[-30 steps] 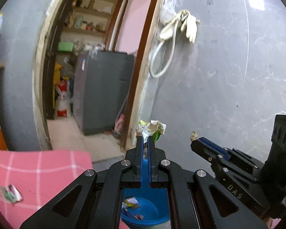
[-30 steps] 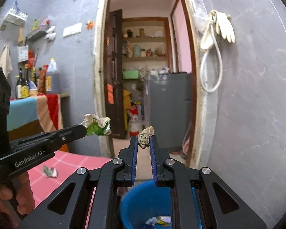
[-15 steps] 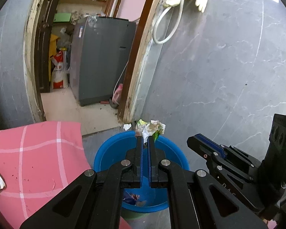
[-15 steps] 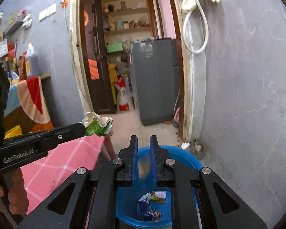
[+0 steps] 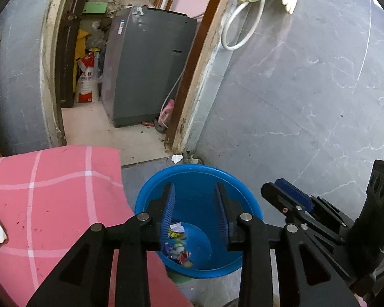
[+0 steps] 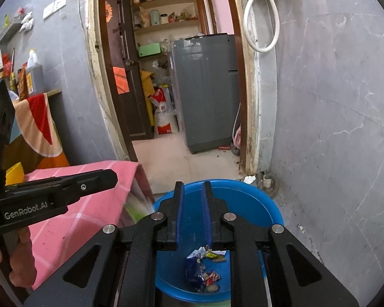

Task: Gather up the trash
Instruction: 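Open the left tool to drop the wrapper while the right tool releases the scrap, then move both open tools back over the remaining trash on the table, then grasp the printed paper card with the right tool while the left tool grasps the potato peel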

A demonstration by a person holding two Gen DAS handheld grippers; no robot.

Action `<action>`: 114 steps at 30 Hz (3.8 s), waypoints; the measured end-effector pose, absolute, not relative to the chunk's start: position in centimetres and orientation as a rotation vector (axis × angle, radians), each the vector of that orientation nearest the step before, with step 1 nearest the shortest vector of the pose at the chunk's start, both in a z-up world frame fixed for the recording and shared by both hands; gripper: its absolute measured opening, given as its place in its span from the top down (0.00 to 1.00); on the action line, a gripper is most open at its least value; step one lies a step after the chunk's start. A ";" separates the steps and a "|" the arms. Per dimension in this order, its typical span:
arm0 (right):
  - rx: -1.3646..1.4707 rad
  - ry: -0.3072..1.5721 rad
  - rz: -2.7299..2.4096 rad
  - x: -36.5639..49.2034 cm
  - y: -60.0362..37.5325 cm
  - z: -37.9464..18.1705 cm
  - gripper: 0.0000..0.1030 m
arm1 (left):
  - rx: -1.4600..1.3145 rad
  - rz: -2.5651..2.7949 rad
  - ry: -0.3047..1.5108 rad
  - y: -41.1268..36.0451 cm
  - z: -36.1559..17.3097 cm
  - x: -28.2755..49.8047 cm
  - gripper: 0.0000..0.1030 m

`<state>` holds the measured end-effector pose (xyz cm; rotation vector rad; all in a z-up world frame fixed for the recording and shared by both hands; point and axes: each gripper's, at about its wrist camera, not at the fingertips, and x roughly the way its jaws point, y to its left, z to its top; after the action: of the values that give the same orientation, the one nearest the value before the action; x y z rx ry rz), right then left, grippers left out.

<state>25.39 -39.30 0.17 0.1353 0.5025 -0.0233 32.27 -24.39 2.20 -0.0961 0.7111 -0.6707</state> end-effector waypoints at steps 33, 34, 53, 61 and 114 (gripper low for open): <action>0.135 0.174 0.035 21.8 -33.5 7.0 0.00 | -0.163 -0.323 0.291 -9.4 9.0 25.0 0.02; 0.133 0.170 0.040 21.7 -33.2 7.1 0.00 | -0.163 -0.314 0.287 -9.2 9.0 24.8 0.02; 0.119 0.166 0.174 22.5 -25.9 7.1 0.00 | -0.137 -0.099 0.287 -0.8 7.5 22.8 0.02; 0.088 0.245 0.243 24.4 -22.0 5.7 0.00 | -0.167 0.009 0.378 3.9 4.4 23.3 0.02; 0.073 0.897 0.510 35.8 -14.4 -4.4 0.67 | -0.062 -0.032 0.710 3.8 -2.6 28.5 0.02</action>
<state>35.77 -14.39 -4.39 0.0727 0.8971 0.5096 28.48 3.77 -2.63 -0.0624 0.7098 -0.0322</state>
